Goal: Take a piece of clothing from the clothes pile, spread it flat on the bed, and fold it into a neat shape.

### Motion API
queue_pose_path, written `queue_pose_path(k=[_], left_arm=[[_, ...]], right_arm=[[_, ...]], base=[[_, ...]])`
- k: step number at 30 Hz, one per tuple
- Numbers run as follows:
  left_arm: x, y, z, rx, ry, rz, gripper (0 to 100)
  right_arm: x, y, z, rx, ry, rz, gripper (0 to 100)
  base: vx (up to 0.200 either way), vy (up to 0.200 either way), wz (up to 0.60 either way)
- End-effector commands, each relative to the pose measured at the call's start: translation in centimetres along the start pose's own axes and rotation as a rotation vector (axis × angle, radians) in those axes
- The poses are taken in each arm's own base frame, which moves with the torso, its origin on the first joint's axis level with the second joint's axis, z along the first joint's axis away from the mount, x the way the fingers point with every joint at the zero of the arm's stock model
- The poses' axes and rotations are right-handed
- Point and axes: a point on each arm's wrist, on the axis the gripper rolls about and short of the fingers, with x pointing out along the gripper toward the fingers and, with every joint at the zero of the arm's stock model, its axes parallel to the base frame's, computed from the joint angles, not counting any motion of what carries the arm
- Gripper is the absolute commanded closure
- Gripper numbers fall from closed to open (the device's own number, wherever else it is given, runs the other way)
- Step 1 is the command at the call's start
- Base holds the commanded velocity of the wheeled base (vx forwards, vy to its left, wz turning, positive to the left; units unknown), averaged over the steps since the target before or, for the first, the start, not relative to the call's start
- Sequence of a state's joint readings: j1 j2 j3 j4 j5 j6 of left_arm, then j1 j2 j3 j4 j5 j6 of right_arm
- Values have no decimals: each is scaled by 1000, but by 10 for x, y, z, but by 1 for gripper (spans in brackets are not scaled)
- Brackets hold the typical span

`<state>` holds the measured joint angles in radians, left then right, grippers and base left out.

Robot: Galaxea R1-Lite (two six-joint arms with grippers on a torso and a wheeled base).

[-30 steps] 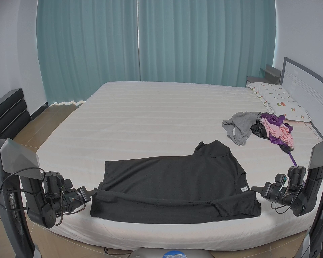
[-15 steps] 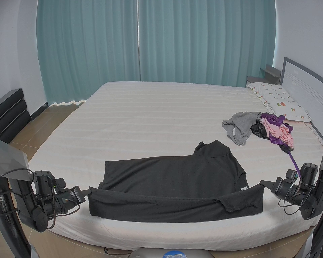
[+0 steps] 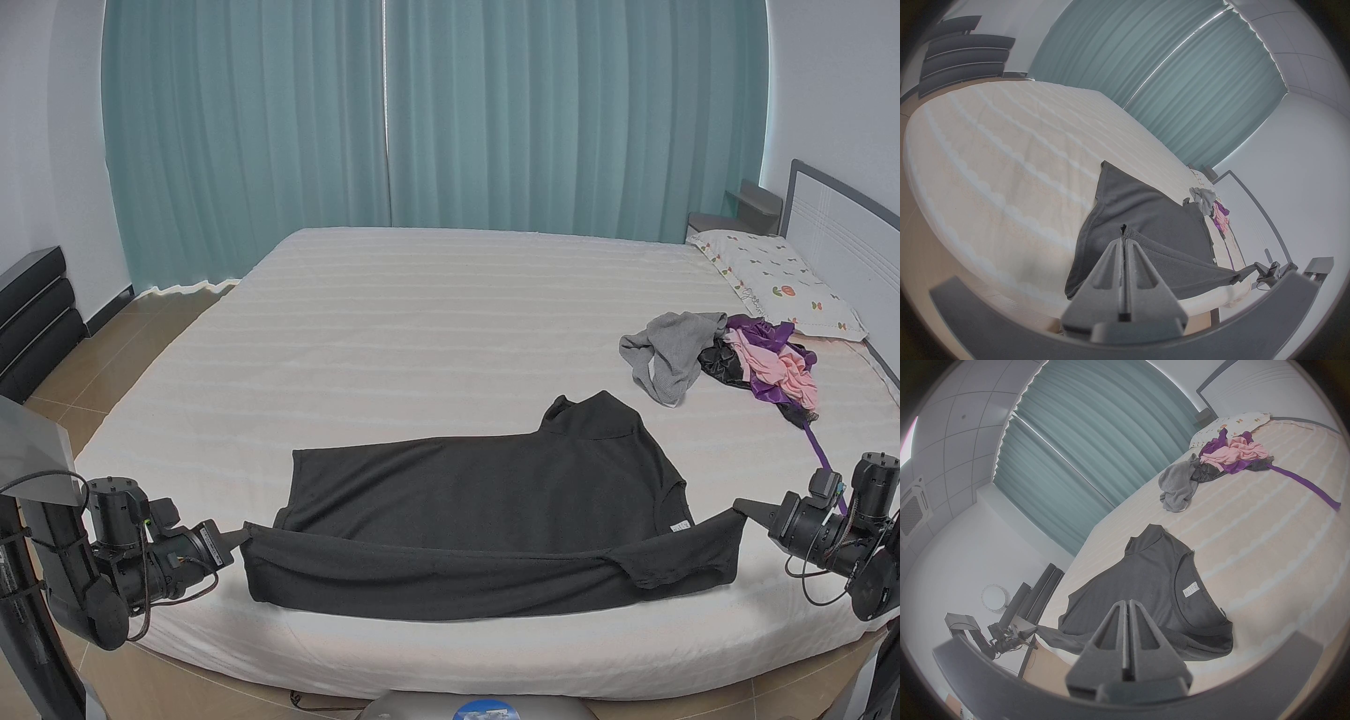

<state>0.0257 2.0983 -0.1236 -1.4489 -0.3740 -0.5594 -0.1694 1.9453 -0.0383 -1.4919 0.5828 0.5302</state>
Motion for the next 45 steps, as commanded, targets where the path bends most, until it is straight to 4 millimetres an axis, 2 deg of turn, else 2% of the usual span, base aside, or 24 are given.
queue_pose_path(k=[1,4,9,14,23,31,38,44,45], left_arm=[[2,1,-1,-2,7,1,100],[6,3,-1,-4,10,5,100],[3,2,-2,-4,13,3,100],[-4,1,-4,-8,15,8,100],[-23,-2,-10,-16,26,11,100],[-27,-1,-16,-28,54,27,100],[-27,1,-17,-33,61,34,100],[-16,5,-18,-38,79,39,100],[-8,8,-16,-39,74,40,100]], right_arm=[[1,-1,-1,3,5,-2,100],[8,-2,0,-3,10,6,100],[5,2,-3,-6,23,12,100],[-3,3,-10,-3,37,0,100],[-14,9,-8,7,42,-14,100],[-27,14,-14,-18,98,-54,100],[-35,15,-16,-27,110,-79,100],[-22,7,-12,-15,131,-89,100],[-16,5,-9,-15,131,-89,100]], base=[[0,0,0],[0,0,0],[0,0,0],[0,0,0],[0,0,0],[0,0,0],[0,0,0],[0,0,0],[0,0,0]])
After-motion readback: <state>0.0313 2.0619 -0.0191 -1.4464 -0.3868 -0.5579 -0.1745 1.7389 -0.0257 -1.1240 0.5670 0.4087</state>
